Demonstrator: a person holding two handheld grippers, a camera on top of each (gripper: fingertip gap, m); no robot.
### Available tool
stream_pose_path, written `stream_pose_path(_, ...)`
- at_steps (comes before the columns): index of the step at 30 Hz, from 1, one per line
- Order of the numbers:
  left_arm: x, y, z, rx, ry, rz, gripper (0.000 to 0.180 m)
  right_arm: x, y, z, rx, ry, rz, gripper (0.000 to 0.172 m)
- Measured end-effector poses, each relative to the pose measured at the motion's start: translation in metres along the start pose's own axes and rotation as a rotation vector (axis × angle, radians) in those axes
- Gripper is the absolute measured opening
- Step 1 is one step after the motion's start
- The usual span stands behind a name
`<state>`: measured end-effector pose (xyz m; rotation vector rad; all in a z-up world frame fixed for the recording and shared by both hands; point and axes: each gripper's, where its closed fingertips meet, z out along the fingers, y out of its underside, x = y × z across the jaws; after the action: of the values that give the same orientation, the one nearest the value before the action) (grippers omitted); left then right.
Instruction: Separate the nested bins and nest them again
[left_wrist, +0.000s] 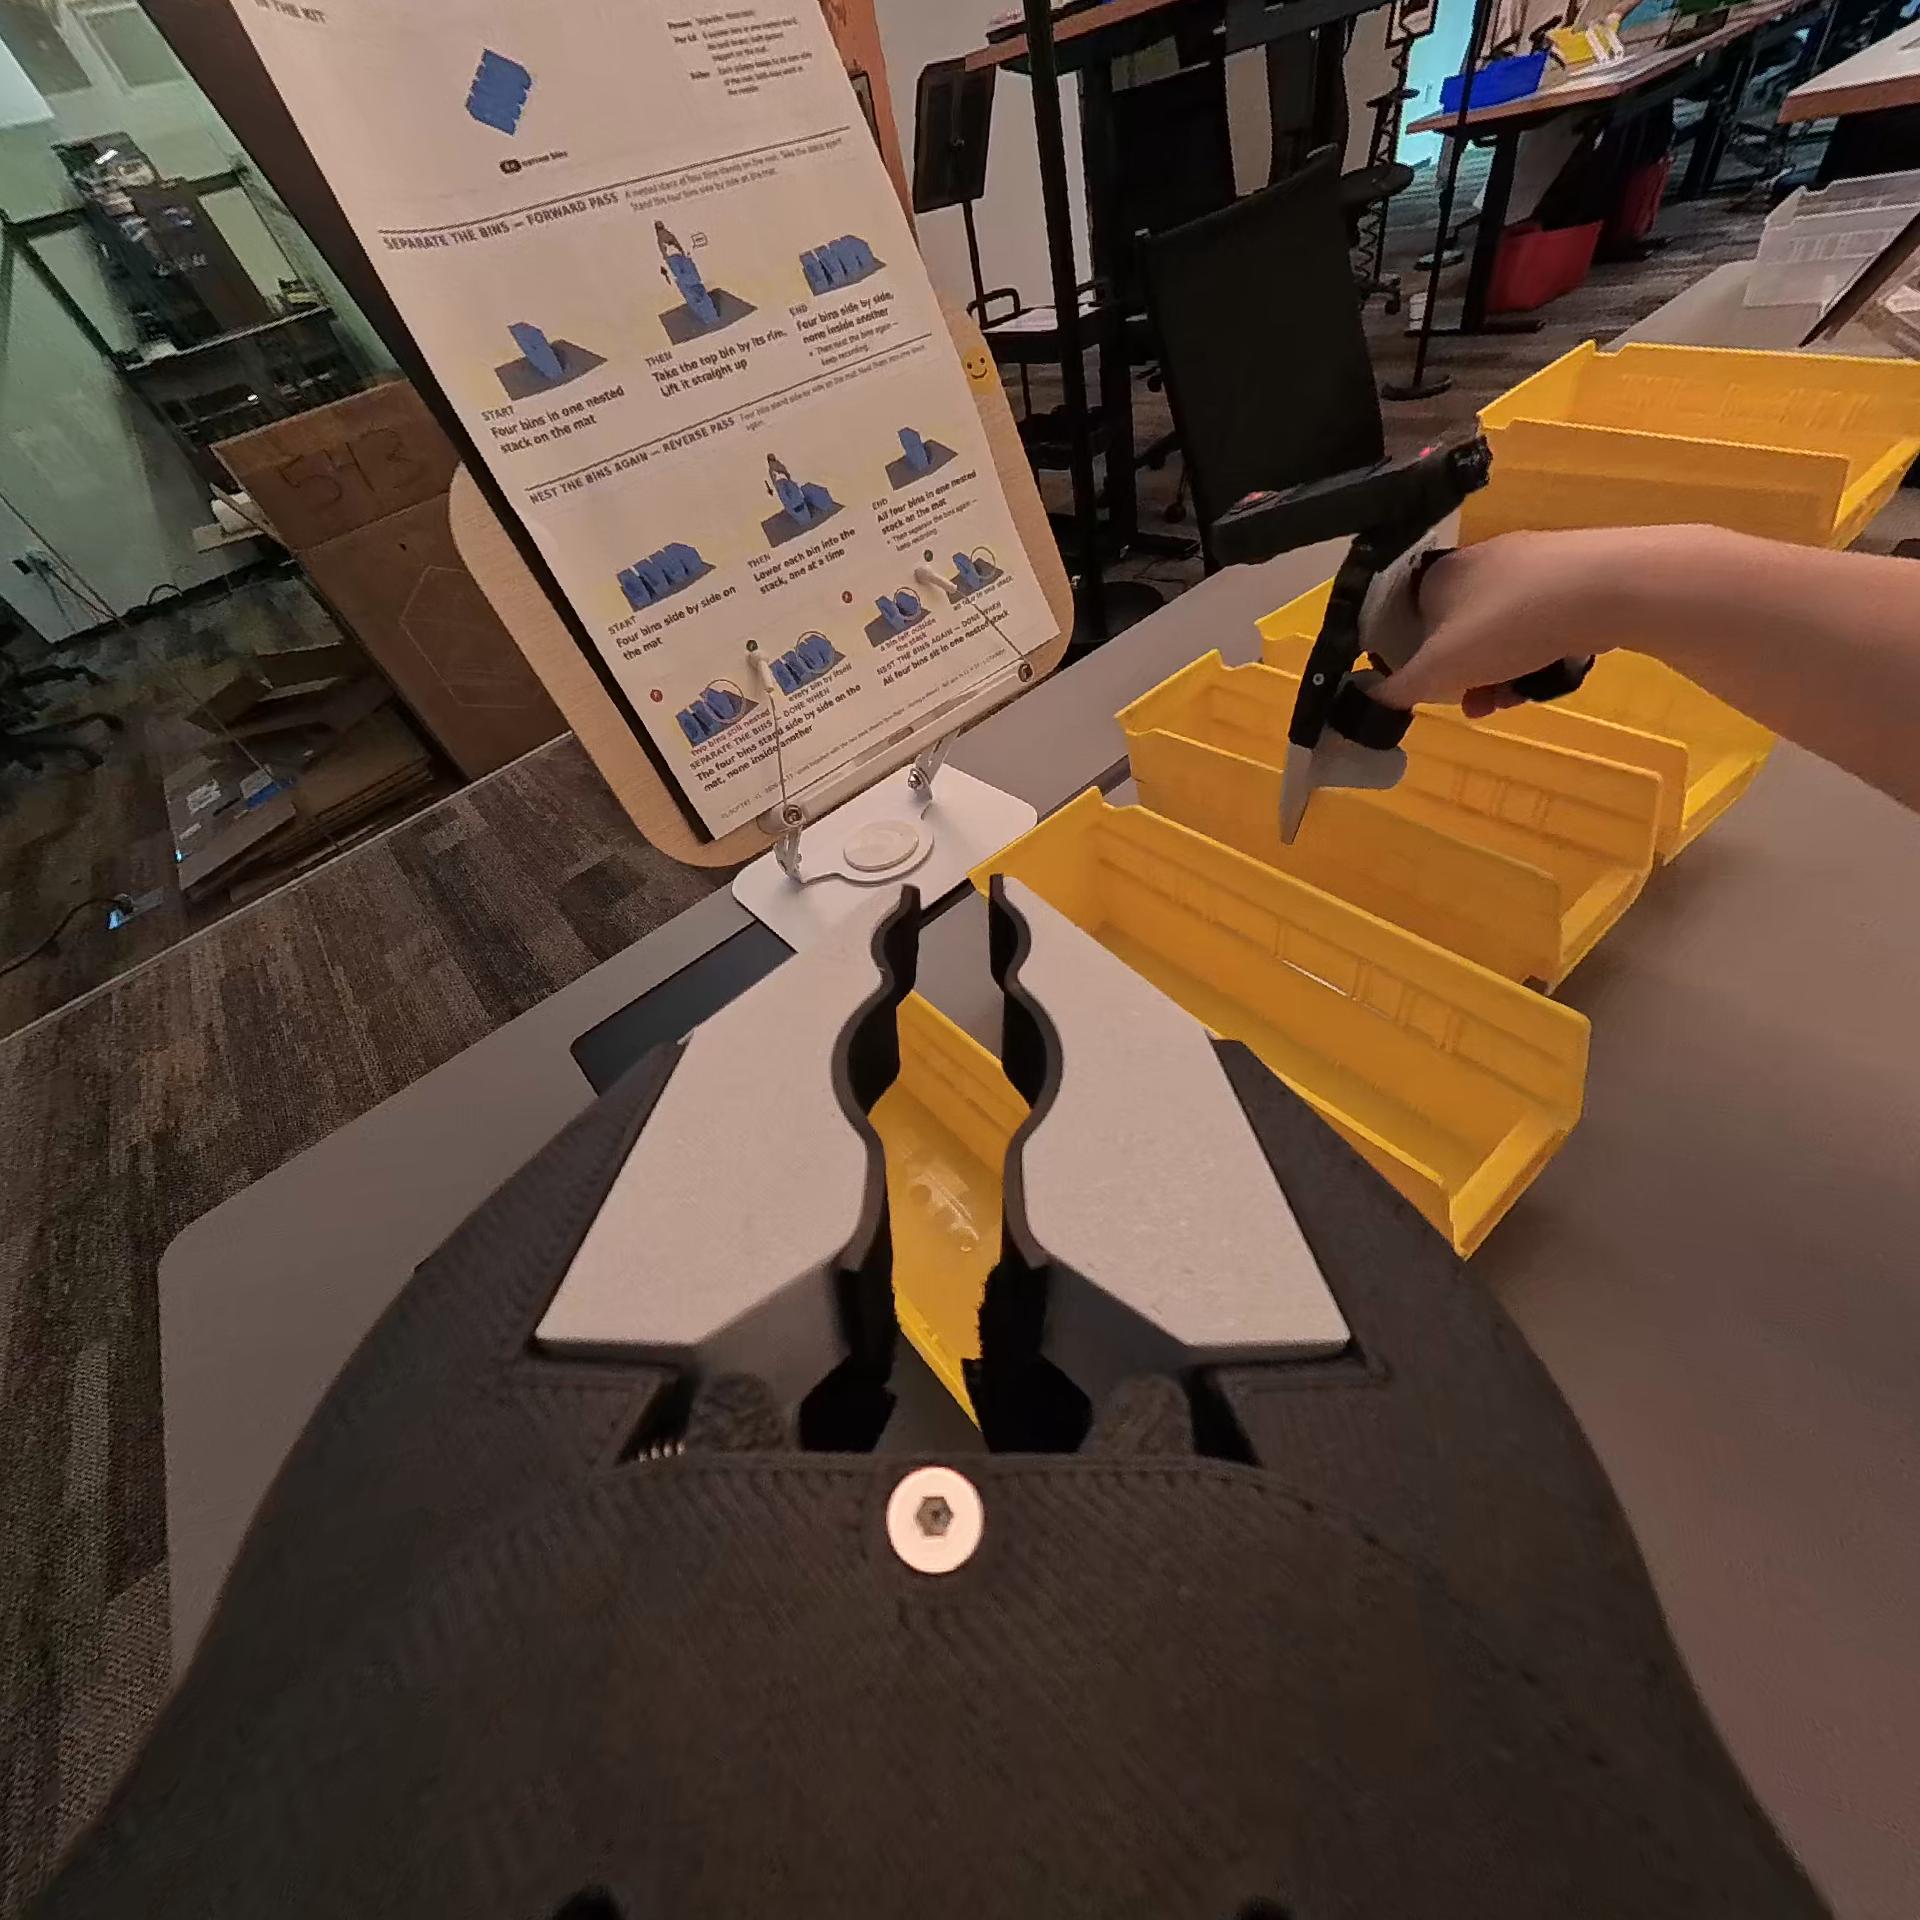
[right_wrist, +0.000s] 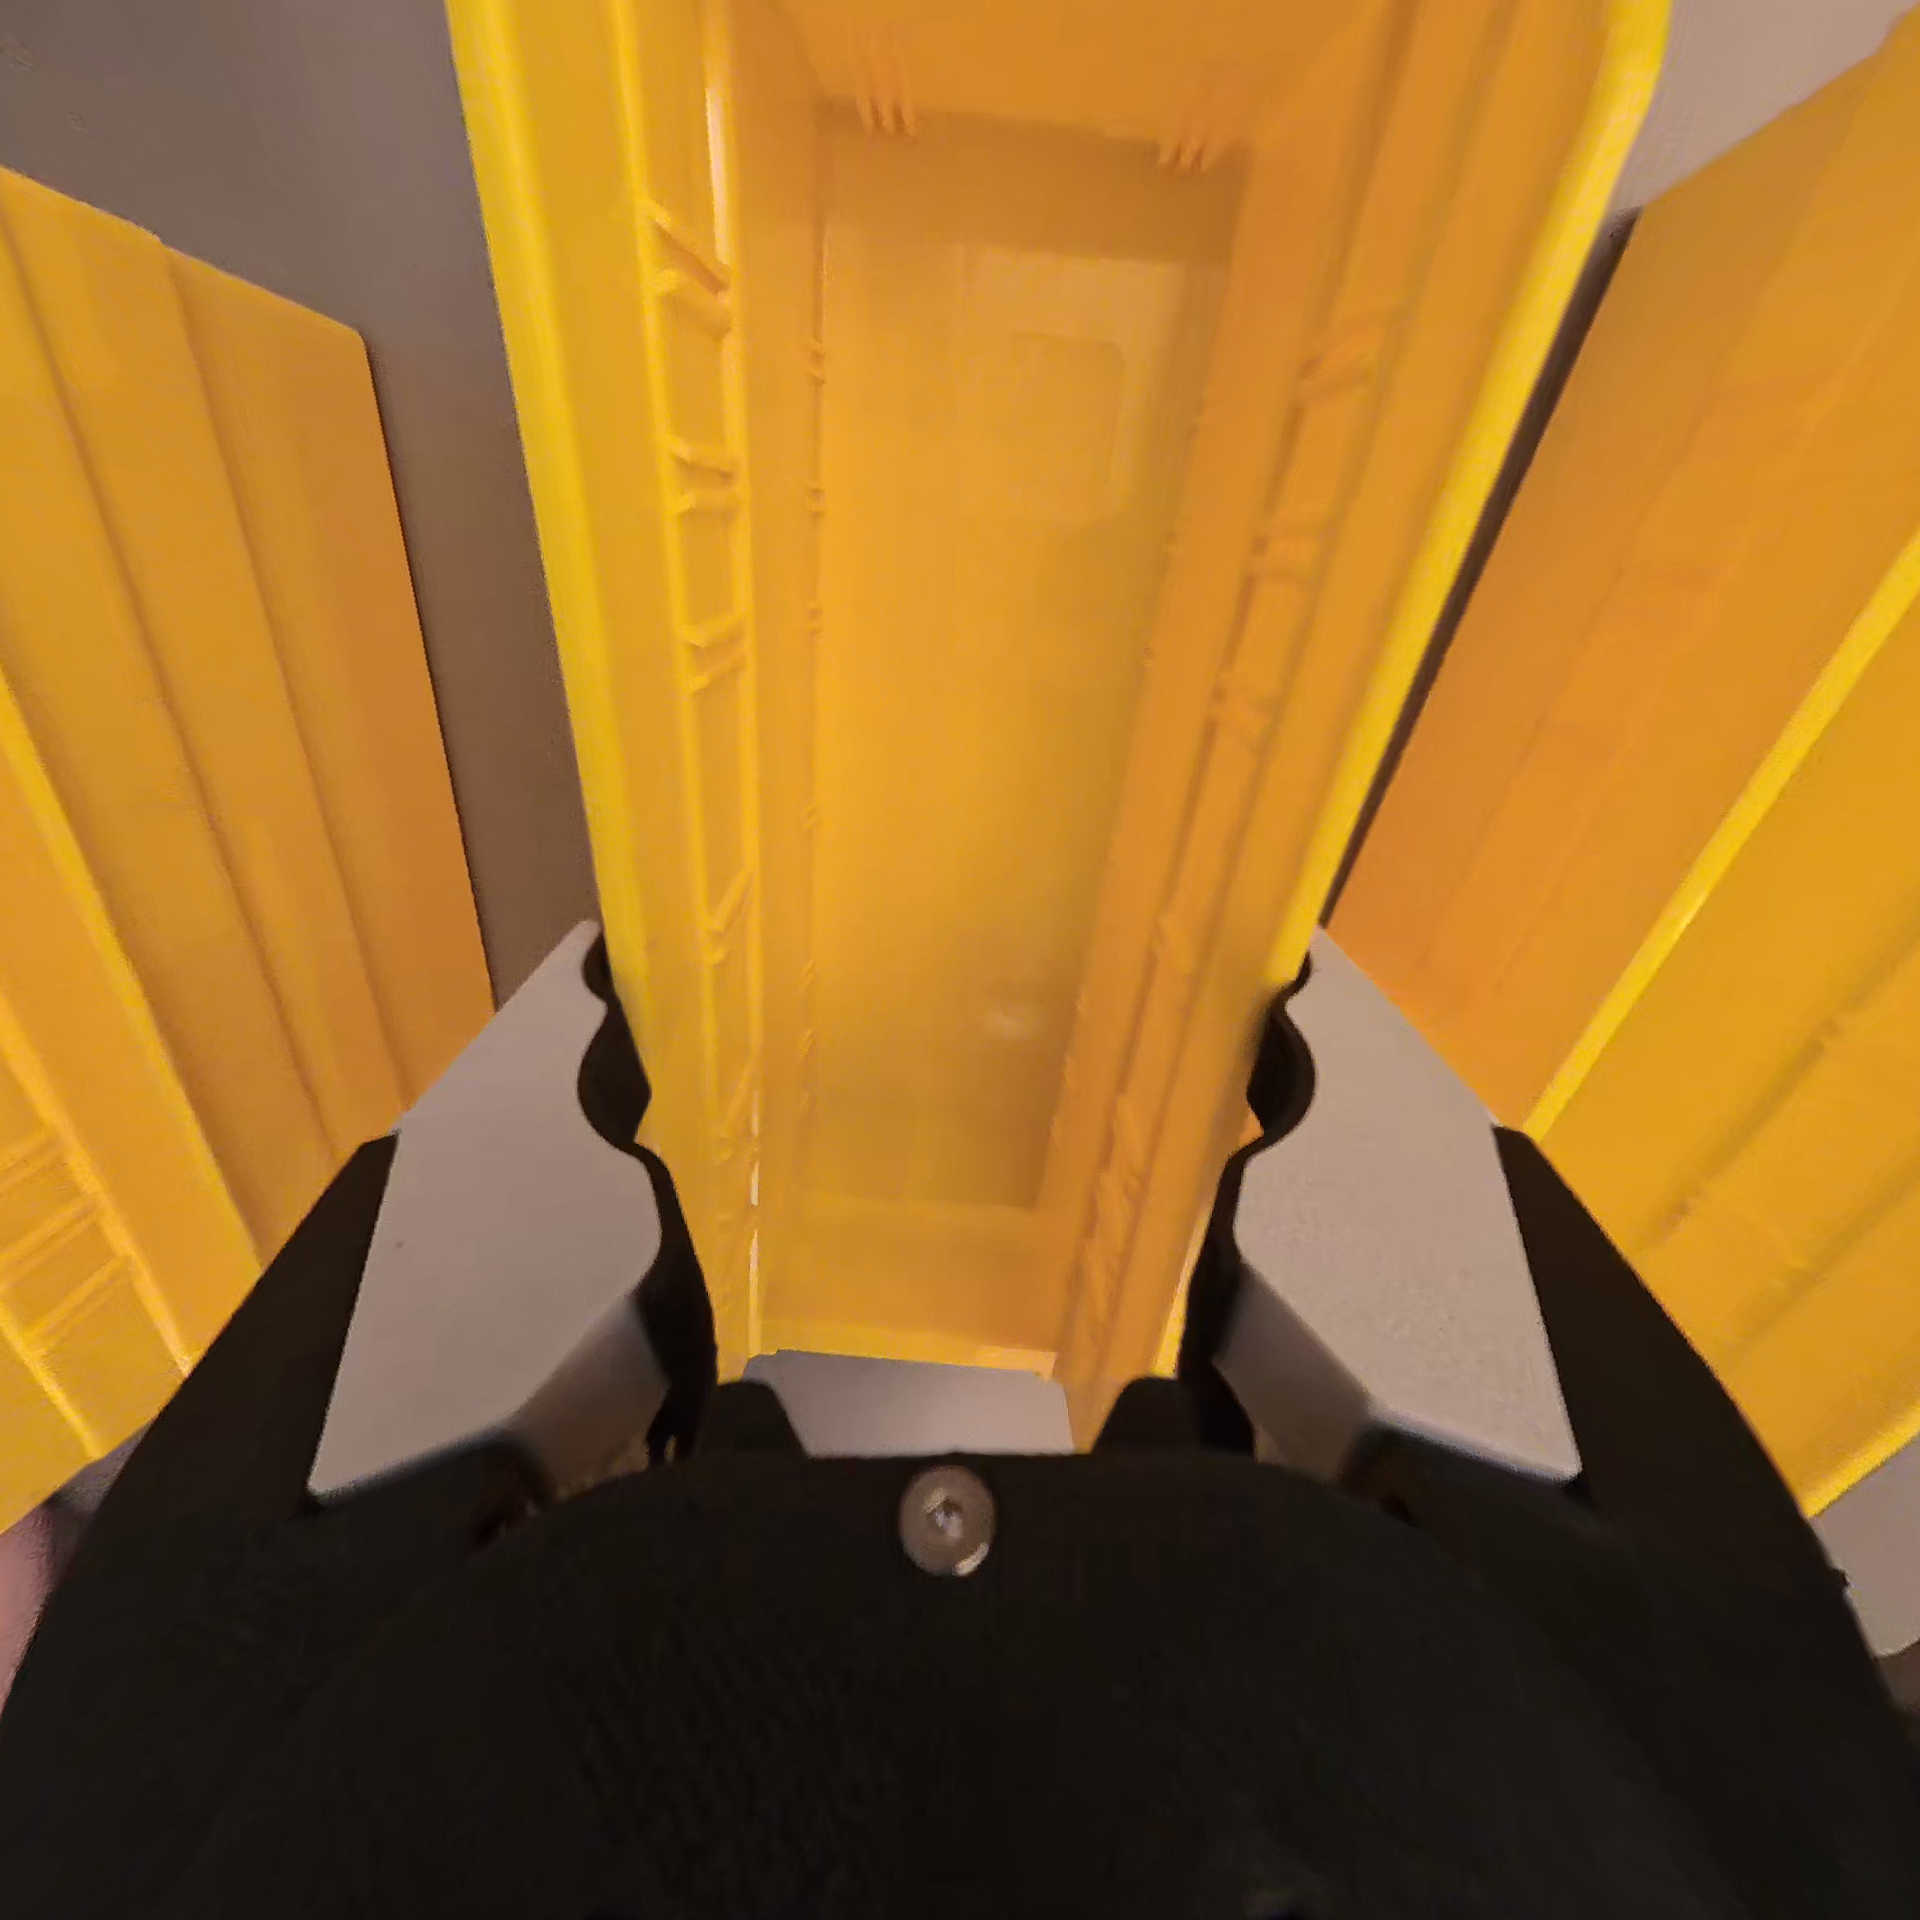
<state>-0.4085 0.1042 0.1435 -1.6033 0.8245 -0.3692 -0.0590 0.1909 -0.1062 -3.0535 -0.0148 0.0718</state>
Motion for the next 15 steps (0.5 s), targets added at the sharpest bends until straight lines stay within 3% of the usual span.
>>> stream_pose_path(8, 0.004, 0.003, 0.005, -0.023, 0.009, 0.012, 0.012, -0.009, 0.005, -0.016, -0.013, -0.071, 0.036, 0.108)
stream_pose_path(15, 0.004, 0.003, 0.004, -0.022, 0.018, 0.001, 0.012, -0.023, 0.012, -0.081, 0.034, -0.020, 0.015, 0.110)
